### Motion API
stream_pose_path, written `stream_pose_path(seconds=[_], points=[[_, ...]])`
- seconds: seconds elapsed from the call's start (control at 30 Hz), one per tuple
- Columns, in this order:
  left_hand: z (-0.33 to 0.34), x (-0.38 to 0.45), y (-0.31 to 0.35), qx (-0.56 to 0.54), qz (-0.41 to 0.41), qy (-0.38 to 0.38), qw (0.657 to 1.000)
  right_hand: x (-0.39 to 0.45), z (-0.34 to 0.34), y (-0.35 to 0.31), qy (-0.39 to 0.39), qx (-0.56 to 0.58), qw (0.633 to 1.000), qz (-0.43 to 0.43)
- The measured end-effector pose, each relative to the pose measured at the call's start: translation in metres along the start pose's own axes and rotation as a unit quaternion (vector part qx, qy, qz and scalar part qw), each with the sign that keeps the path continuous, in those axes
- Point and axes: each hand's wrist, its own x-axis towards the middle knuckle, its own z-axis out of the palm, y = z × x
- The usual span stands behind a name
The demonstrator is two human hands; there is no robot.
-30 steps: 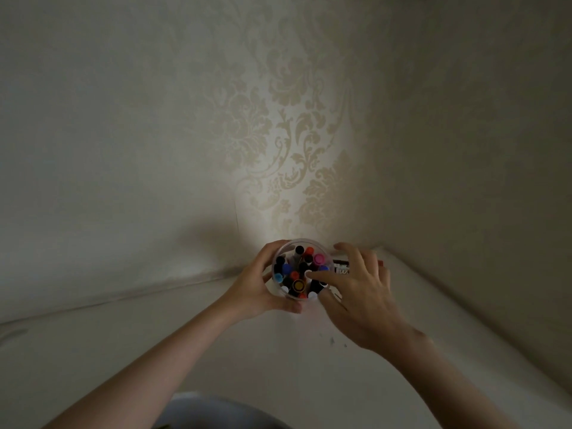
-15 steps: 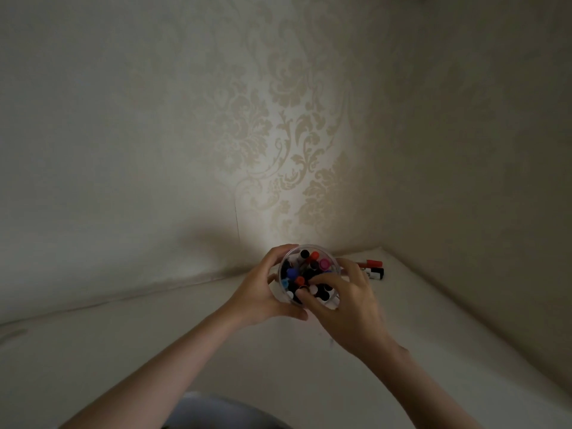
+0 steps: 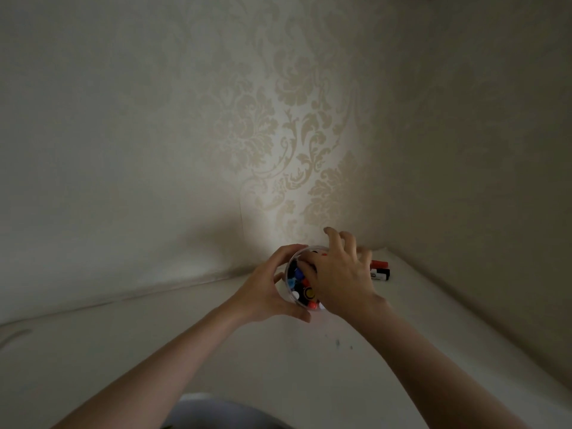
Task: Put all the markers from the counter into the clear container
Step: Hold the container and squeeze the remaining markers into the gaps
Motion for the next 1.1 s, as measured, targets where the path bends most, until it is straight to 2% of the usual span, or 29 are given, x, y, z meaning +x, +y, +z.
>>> stream_pose_path(seconds=[0.27, 0.53, 0.77, 0.83, 0.93, 1.1], points=[[-0.004, 0.000, -0.001, 0.005, -0.013, 0.000, 1.000, -0.005, -0.001, -0.003, 0.020, 0.013, 1.000, -0.009], [-0.005, 0.001, -0.003, 0.002, -0.019, -0.001, 1.000, -0.004, 0.002, 0.001, -0.003, -0.017, 1.000, -0.015], [-0.004, 0.002, -0.003, -0.007, -0.009, 0.008, 1.000, -0.001, 0.010, 0.010, -0.004, 0.023, 0.999, -0.024], [-0.003, 0.003, -0.005, -0.008, -0.007, 0.009, 1.000, -0.004, 0.011, 0.010, 0.024, 0.027, 0.999, -0.039], [-0.004, 0.005, -0.008, -0.025, -0.014, 0.021, 0.999, -0.013, 0.000, 0.010, 0.125, 0.081, 0.987, -0.062], [-0.006, 0.005, -0.010, -0.041, -0.023, 0.035, 0.998, -0.034, -0.034, 0.021, 0.245, 0.271, 0.926, -0.092]])
